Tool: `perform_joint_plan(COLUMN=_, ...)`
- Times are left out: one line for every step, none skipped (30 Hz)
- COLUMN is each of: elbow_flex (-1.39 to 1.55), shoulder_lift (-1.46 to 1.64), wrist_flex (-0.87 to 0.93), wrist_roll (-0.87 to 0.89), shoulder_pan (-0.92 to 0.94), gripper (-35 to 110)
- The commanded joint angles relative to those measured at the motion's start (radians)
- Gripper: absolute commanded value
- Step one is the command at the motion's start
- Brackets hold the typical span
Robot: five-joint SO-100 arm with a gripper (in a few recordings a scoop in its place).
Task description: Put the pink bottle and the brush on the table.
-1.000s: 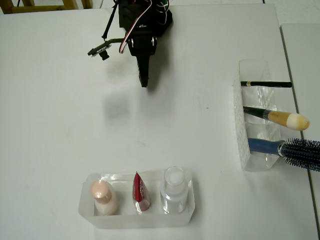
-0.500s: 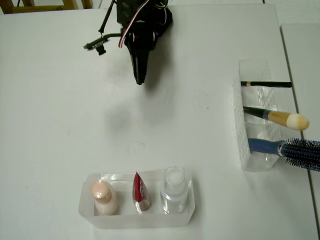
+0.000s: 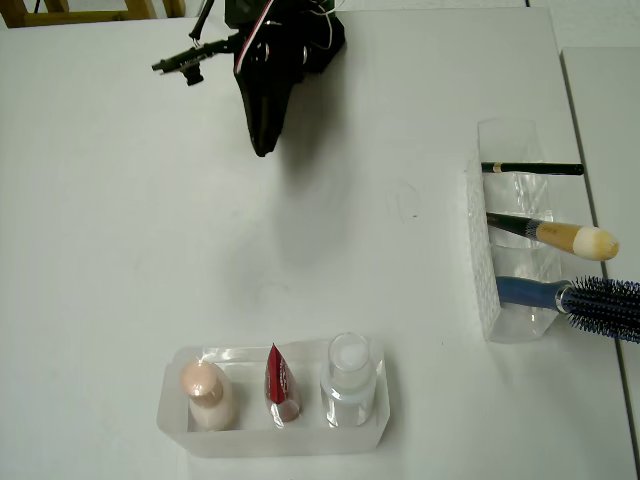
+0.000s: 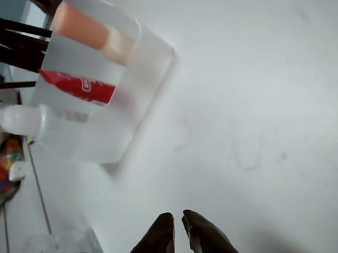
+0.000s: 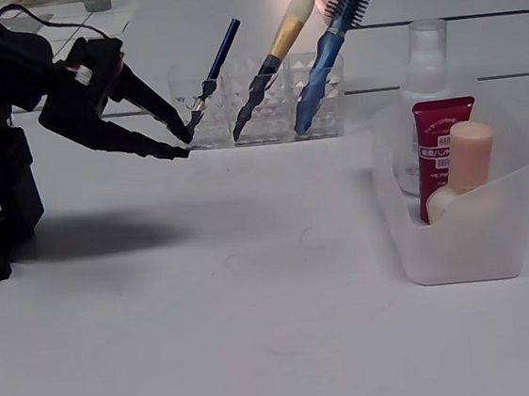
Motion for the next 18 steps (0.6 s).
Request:
perform_joint_plan(elbow_flex=-0.060, shoulder_lift=-0.015, wrist_flex=0.009, wrist_roll=-0.086, shoulder_pan=0.018, gripper=0)
perform_joint_plan(elbow_flex=-0.066, shoulder_lift=-0.025, wrist_flex=0.006, wrist_roll=-0.109, shoulder_pan=0.018, gripper=0)
perform_joint_plan(elbow_flex=-0.077, shoulder_lift=-0.035, wrist_flex=0.002, wrist_roll=-0.127, shoulder_pan=0.018, gripper=0)
perform_joint_plan(elbow_flex=-0.087, shoulder_lift=-0.051, wrist_flex=-0.005, wrist_roll=-0.149, shoulder_pan=0.018, gripper=0)
perform_joint_plan(elbow_flex=-0.101, shoulder_lift=-0.072, wrist_flex=-0.018, wrist_roll=-0.172, shoulder_pan=0.018, gripper=0)
perform_joint_plan(elbow_flex=-0.110, shoulder_lift=-0.089, wrist_flex=-0.031, wrist_roll=-0.190, shoulder_pan=0.018, gripper=0)
perform_joint_plan(elbow_flex=-0.120, shoulder_lift=-0.109, wrist_flex=-0.046, wrist_roll=-0.219, shoulder_pan=0.018, gripper=0)
perform_joint_plan(elbow_flex=-0.124, shoulder_lift=-0.123, wrist_flex=-0.063, wrist_roll=-0.236, shoulder_pan=0.018, gripper=0)
perform_joint_plan(elbow_flex=-0.127, shoulder_lift=-0.133, wrist_flex=-0.081, wrist_roll=-0.261, shoulder_pan=0.018, gripper=0)
perform_joint_plan(elbow_flex=-0.127, shoulder_lift=-0.141, wrist_flex=-0.097, wrist_roll=-0.284, shoulder_pan=0.018, gripper=0)
perform_joint_plan(elbow_flex=-0.127, shoulder_lift=-0.150, wrist_flex=-0.114, wrist_roll=-0.313, shoulder_pan=0.018, gripper=0)
perform_joint_plan(elbow_flex=-0.127, shoulder_lift=-0.158, wrist_flex=-0.123, wrist_roll=-0.345, shoulder_pan=0.020, gripper=0)
perform_joint_plan(elbow_flex=-0.127, shoulder_lift=-0.169, wrist_flex=-0.140, wrist_roll=-0.371, shoulder_pan=0.028, gripper=0)
perform_joint_plan(elbow_flex=-0.129, shoulder_lift=-0.186, wrist_flex=-0.156, wrist_roll=-0.405, shoulder_pan=0.035, gripper=0)
perform_joint_plan(elbow_flex=-0.129, shoulder_lift=-0.196, wrist_flex=-0.170, wrist_roll=-0.426, shoulder_pan=0.041, gripper=0)
perform_joint_plan(elbow_flex=-0.129, shoulder_lift=-0.216, wrist_flex=-0.193, wrist_roll=-0.460, shoulder_pan=0.051, gripper=0)
perform_joint_plan(elbow_flex=-0.129, shoulder_lift=-0.230, wrist_flex=-0.210, wrist_roll=-0.483, shoulder_pan=0.057, gripper=0)
perform_joint_plan(elbow_flex=-0.129, shoulder_lift=-0.247, wrist_flex=-0.238, wrist_roll=-0.503, shoulder_pan=0.064, gripper=0)
